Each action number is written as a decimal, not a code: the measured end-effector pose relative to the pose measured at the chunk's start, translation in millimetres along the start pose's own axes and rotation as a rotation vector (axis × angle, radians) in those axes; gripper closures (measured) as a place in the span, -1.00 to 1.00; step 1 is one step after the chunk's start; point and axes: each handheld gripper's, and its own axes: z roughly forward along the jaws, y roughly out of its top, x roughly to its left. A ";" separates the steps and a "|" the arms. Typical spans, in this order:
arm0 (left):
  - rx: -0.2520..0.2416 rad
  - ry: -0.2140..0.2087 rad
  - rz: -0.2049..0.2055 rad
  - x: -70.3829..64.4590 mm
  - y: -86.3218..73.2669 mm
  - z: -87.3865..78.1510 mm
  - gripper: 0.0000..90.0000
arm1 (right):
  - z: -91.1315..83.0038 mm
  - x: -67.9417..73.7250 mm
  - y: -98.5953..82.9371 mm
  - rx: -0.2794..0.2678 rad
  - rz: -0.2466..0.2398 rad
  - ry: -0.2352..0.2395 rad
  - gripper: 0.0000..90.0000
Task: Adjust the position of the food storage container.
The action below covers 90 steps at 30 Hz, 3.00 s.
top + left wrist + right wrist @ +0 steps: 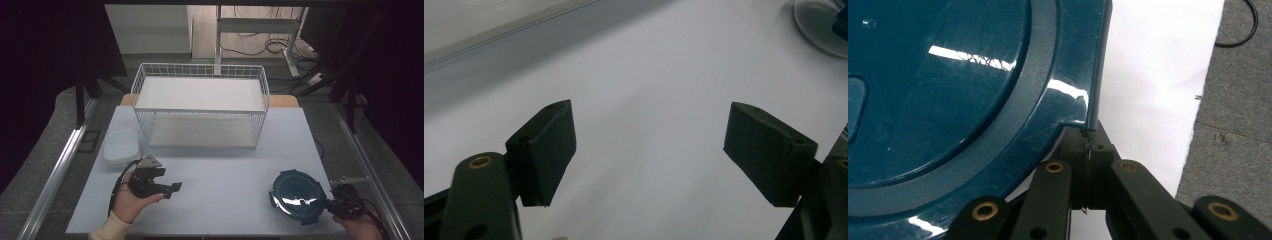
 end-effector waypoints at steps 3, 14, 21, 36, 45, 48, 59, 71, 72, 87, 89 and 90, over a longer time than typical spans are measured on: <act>0.002 0.000 0.000 0.0 0.1 0.8 -0.55 | -0.9 3.1 1.6 -0.007 -0.012 0.008 0.99; 0.001 -0.002 0.004 -0.9 0.6 0.4 -0.55 | 3.7 26.9 13.6 -0.014 -0.090 -0.004 0.99; -0.002 -0.004 0.000 0.5 0.6 -0.5 -0.55 | 8.3 48.5 22.7 -0.017 -0.160 -0.016 0.99; 0.000 -0.007 0.001 0.7 0.5 0.6 -0.55 | 20.3 86.5 35.6 -0.011 -0.254 0.009 0.99; 0.002 -0.006 -0.001 1.6 0.1 1.5 -0.55 | 24.8 108.9 40.9 -0.002 -0.315 0.010 0.99; 0.006 -0.008 -0.001 1.3 0.2 2.8 -0.55 | 28.5 117.6 44.0 0.000 -0.338 0.023 0.99; 0.014 -0.011 0.001 1.4 -0.4 5.7 -0.55 | 40.6 145.9 55.6 -0.016 -0.395 0.026 0.99; 0.012 -0.012 0.001 1.7 0.0 4.8 -0.55 | 51.2 176.7 70.3 -0.036 -0.441 0.051 0.99; 0.010 -0.013 0.000 1.8 0.0 4.6 -0.55 | 52.4 179.5 72.0 -0.036 -0.449 0.052 0.99; 0.012 -0.008 -0.005 4.3 -0.5 5.3 -0.55 | 68.7 203.4 98.5 -0.036 -0.479 0.081 0.99; 0.015 -0.007 -0.005 4.2 -0.7 6.1 -0.55 | 69.7 207.5 99.6 -0.037 -0.490 0.088 0.99; 0.016 -0.008 -0.004 4.3 -0.7 6.3 -0.55 | 70.0 209.0 99.6 -0.039 -0.494 0.093 0.99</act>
